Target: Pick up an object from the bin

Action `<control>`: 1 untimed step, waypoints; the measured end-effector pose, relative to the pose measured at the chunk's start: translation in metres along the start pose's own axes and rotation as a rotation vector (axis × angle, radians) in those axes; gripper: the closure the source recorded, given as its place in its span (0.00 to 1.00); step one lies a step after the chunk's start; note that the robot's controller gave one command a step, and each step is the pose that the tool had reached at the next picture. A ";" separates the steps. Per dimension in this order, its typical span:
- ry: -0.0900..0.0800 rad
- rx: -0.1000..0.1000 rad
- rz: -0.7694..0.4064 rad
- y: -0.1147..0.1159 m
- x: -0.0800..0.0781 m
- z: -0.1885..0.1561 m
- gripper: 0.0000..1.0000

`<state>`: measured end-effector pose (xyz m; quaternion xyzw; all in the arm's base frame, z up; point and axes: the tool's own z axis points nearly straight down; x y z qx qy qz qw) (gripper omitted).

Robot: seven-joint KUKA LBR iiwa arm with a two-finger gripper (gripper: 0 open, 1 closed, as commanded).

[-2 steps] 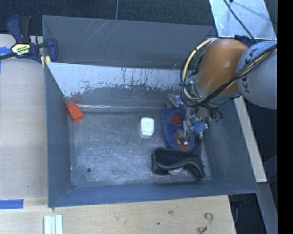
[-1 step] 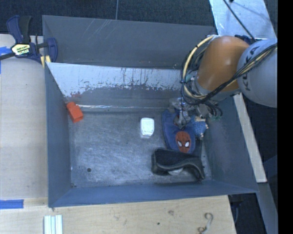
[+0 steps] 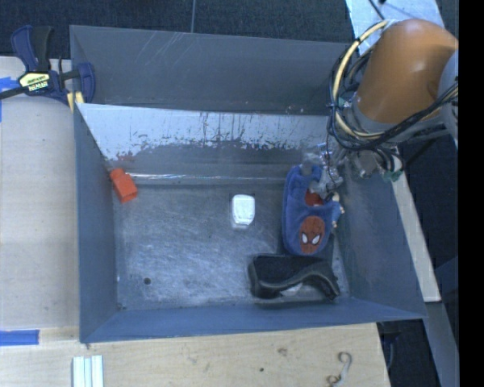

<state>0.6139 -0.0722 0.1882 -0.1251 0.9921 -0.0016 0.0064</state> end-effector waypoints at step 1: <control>0.003 -0.005 -0.789 0.001 -0.016 -0.075 1.00</control>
Offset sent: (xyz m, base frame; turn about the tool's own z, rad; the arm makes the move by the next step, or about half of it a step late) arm 0.0128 0.0058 0.0735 -0.7896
